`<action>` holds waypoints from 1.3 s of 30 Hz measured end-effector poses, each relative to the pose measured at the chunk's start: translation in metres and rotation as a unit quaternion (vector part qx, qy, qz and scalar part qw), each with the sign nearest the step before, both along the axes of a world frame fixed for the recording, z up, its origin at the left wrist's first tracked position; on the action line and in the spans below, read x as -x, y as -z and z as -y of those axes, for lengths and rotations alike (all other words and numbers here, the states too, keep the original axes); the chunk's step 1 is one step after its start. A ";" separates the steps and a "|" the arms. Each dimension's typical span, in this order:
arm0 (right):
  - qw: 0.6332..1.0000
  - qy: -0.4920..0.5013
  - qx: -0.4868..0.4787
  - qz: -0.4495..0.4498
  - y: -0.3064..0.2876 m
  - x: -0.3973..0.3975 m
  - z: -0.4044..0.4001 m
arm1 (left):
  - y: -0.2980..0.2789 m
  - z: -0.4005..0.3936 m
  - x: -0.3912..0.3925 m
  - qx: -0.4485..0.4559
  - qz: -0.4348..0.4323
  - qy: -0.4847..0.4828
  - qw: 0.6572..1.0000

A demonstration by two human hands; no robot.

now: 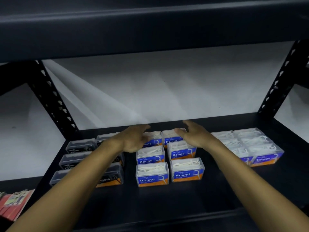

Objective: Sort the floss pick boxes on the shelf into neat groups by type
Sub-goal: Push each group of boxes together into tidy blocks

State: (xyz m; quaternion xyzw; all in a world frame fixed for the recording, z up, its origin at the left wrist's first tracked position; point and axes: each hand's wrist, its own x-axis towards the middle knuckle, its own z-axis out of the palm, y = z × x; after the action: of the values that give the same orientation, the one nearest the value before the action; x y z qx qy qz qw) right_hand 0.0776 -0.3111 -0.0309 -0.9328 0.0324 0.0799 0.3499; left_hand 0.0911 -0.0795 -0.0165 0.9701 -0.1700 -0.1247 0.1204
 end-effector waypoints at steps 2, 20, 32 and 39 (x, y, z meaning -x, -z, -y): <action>0.996 0.007 0.038 0.080 0.000 0.011 0.007 | -0.004 -0.004 0.013 0.013 0.066 -0.003 0.998; 0.946 -0.162 0.211 0.188 0.002 0.041 0.013 | -0.008 -0.002 0.043 -0.156 0.150 0.102 0.971; 0.944 -0.142 0.217 0.202 0.005 0.041 0.006 | 0.003 -0.003 0.048 -0.129 0.226 0.103 0.960; 0.942 -0.137 0.218 0.216 0.007 0.040 0.004 | 0.005 -0.001 0.048 -0.113 0.237 0.085 0.961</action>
State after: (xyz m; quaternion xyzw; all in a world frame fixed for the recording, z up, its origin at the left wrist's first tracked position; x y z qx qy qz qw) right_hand 0.0379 -0.3154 -0.0381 -0.9765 -0.1556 -0.0849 0.1222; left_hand 0.0431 -0.0788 -0.0220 0.9611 -0.2602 0.0809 -0.0444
